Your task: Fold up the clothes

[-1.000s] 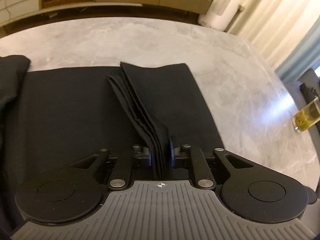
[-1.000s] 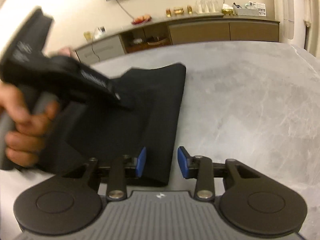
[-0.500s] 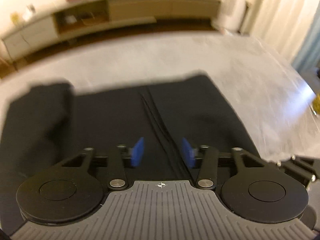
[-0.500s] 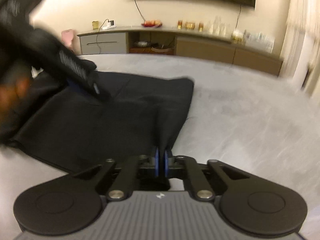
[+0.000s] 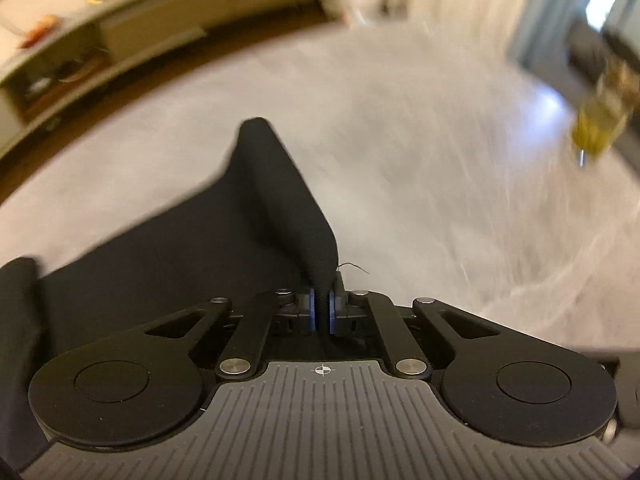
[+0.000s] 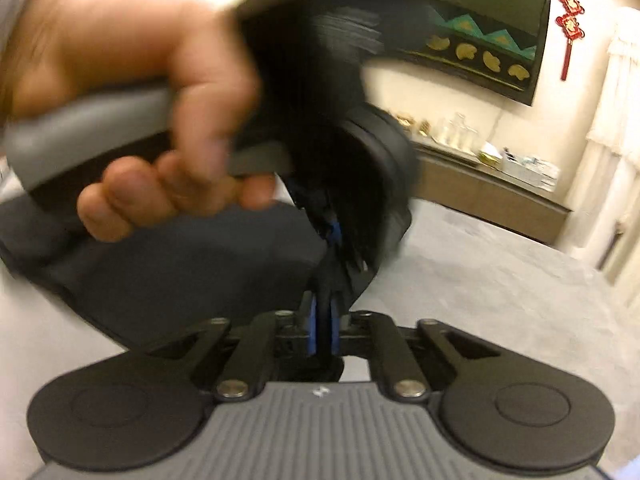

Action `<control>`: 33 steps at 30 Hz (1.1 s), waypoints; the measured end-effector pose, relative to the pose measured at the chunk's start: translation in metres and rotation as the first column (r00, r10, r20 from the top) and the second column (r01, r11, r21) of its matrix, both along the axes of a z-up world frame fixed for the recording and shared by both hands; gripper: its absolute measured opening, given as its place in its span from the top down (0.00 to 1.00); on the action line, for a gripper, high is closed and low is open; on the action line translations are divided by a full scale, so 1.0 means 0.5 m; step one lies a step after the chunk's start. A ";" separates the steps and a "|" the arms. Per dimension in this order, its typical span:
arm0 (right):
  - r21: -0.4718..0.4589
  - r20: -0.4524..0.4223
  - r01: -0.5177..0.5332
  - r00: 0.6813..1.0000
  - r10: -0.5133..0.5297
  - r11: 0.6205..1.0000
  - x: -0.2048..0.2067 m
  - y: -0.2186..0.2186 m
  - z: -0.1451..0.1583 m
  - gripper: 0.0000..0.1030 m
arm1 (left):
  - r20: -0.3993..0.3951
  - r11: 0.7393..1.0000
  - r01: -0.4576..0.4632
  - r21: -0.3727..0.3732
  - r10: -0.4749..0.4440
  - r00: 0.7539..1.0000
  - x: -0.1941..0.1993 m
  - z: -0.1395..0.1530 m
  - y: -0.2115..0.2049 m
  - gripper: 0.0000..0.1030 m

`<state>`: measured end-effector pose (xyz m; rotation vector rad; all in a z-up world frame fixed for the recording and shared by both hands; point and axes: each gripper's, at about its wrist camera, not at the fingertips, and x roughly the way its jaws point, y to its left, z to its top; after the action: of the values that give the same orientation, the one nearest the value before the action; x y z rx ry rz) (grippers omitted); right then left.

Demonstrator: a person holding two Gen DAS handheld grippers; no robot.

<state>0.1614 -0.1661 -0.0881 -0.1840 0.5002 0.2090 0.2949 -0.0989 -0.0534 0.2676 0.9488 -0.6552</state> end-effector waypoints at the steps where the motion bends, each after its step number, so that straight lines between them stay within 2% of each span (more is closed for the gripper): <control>1: 0.057 0.007 -0.014 1.000 0.013 0.998 -0.007 -0.006 0.011 0.68 | 0.002 0.998 -0.042 -0.049 0.043 0.999 0.001 0.021 0.058 1.00; 2: 0.120 0.016 -0.024 1.000 0.022 0.992 -0.017 -0.013 0.026 0.58 | 0.002 0.992 -0.085 -0.098 0.085 0.996 0.003 0.042 0.115 1.00; 3: 0.177 0.022 -0.039 0.999 0.036 0.983 -0.027 -0.018 0.040 0.44 | 0.004 0.983 -0.137 -0.121 0.138 0.990 0.007 0.054 0.174 1.00; 4: 0.207 0.008 -0.050 0.999 0.049 0.977 -0.026 -0.019 0.043 0.40 | -0.019 0.974 -0.188 -0.124 0.187 0.982 0.016 0.045 0.220 1.00; 5: 0.238 -0.005 -0.060 0.998 0.063 0.969 -0.024 -0.020 0.046 0.40 | -0.042 0.963 -0.239 -0.126 0.235 0.971 0.025 0.036 0.265 1.00; 6: 0.268 -0.018 -0.069 0.997 0.077 0.961 -0.023 -0.021 0.049 0.39 | -0.064 0.949 -0.289 -0.126 0.283 0.957 0.034 0.026 0.310 0.89; 7: 0.298 -0.031 -0.078 0.995 0.091 0.951 -0.022 -0.021 0.052 0.39 | -0.078 0.944 -0.309 -0.120 0.301 0.950 0.033 0.007 0.324 0.74; 9: 0.319 -0.077 -0.076 0.991 0.105 0.945 -0.007 -0.018 0.037 0.39 | -0.106 0.931 -0.348 -0.108 0.337 0.936 0.032 -0.032 0.353 0.63; 11: 0.312 -0.133 -0.060 0.985 0.106 0.948 0.013 -0.006 0.011 0.41 | -0.132 0.918 -0.386 -0.094 0.373 0.919 0.030 -0.070 0.382 0.58; 13: 0.308 -0.182 -0.057 0.976 0.117 0.950 0.025 0.009 -0.011 0.41 | -0.129 0.913 -0.395 -0.106 0.381 0.916 0.028 -0.079 0.383 0.54; 17: 0.277 -0.217 -0.068 0.967 0.132 0.958 0.028 0.045 -0.037 0.41 | -0.118 0.907 -0.403 -0.124 0.390 0.913 0.023 -0.096 0.380 0.50; 18: 0.272 -0.223 -0.067 0.966 0.131 0.960 0.024 0.048 -0.045 0.41 | -0.110 0.909 -0.398 -0.125 0.386 0.916 0.021 -0.100 0.374 0.50; 20: 0.267 -0.232 -0.058 0.965 0.123 0.962 0.016 0.057 -0.060 0.41 | -0.093 0.916 -0.380 -0.129 0.370 0.924 0.019 -0.100 0.363 0.64; 21: 0.269 -0.234 -0.047 0.966 0.112 0.962 0.022 0.057 -0.058 0.42 | -0.114 0.915 -0.369 -0.161 0.354 0.928 0.026 -0.103 0.355 0.84; 22: 0.279 -0.233 -0.031 0.967 0.099 0.960 0.027 0.052 -0.053 0.44 | -0.135 0.913 -0.359 -0.192 0.338 0.931 0.033 -0.105 0.346 0.94; 23: 0.290 -0.232 -0.015 0.969 0.086 0.957 0.031 0.047 -0.048 0.44 | -0.164 0.900 -0.342 -0.271 0.307 0.938 0.031 -0.105 0.343 0.95; 25: 0.325 -0.226 0.020 0.972 0.057 0.946 0.041 0.036 -0.039 0.44 | -0.198 0.876 -0.336 -0.346 0.282 0.939 0.031 -0.111 0.333 0.95; 26: 0.340 -0.224 0.032 0.973 0.048 0.940 0.041 0.027 -0.035 0.44 | -0.201 0.875 -0.351 -0.334 0.298 0.933 0.034 -0.116 0.333 0.95; 29: 0.364 -0.224 0.050 0.974 0.035 0.930 0.040 0.012 -0.031 0.44 | -0.198 0.868 -0.388 -0.310 0.340 0.919 0.034 -0.123 0.344 0.81; 31: 0.357 -0.218 0.039 0.975 0.042 0.933 0.040 0.017 -0.033 0.44 | -0.183 0.861 -0.400 -0.313 0.359 0.915 0.023 -0.109 0.366 0.60; 33: 0.345 -0.204 0.020 0.978 0.054 0.939 0.037 0.026 -0.033 0.45 | -0.145 0.864 -0.358 -0.354 0.328 0.934 0.008 -0.070 0.397 0.53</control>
<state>0.1800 -0.1529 -0.1047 0.1800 0.6638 0.3325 0.2989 0.0998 -0.0885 -0.2698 0.8977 -0.5047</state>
